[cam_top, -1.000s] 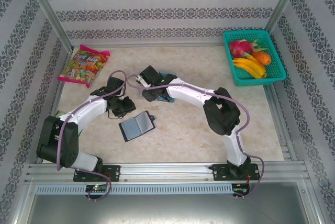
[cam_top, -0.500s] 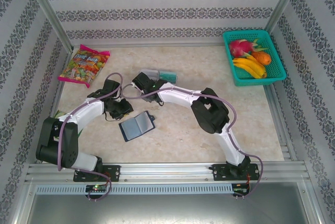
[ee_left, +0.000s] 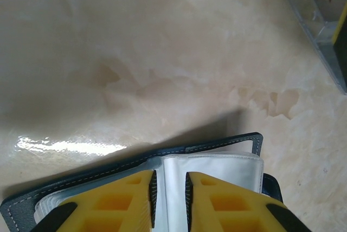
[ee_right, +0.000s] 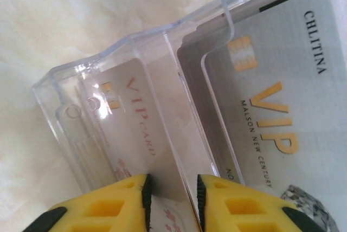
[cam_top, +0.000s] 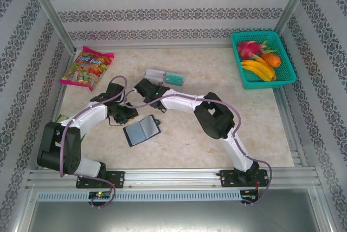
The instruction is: Put the credit cards into the card holder
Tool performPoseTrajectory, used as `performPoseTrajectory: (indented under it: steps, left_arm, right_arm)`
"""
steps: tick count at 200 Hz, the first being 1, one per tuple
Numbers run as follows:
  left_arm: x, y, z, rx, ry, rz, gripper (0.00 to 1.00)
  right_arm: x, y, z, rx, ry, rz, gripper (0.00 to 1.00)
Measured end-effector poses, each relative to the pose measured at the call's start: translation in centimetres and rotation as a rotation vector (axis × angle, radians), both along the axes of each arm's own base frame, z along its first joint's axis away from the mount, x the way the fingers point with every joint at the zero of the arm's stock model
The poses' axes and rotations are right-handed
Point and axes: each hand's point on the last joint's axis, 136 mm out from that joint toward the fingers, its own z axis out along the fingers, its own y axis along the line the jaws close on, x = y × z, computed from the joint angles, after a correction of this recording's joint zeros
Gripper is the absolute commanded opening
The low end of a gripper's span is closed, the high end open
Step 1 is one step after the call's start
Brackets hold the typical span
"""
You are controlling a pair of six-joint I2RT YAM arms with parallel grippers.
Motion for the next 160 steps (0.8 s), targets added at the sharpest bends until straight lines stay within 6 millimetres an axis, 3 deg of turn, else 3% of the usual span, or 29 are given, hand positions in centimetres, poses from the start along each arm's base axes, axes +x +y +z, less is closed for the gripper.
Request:
performPoseTrajectory:
  steps: [51, 160]
  left_arm:
    - [0.0, 0.0, 0.0, 0.0, -0.004, -0.001, 0.24]
    - [0.0, 0.0, 0.1, 0.0, -0.008, -0.003, 0.24]
  right_arm:
    - [0.2, 0.4, 0.2, 0.029, 0.0, 0.009, 0.09]
    - [0.6, -0.5, 0.6, 0.195, 0.217, 0.027, 0.12]
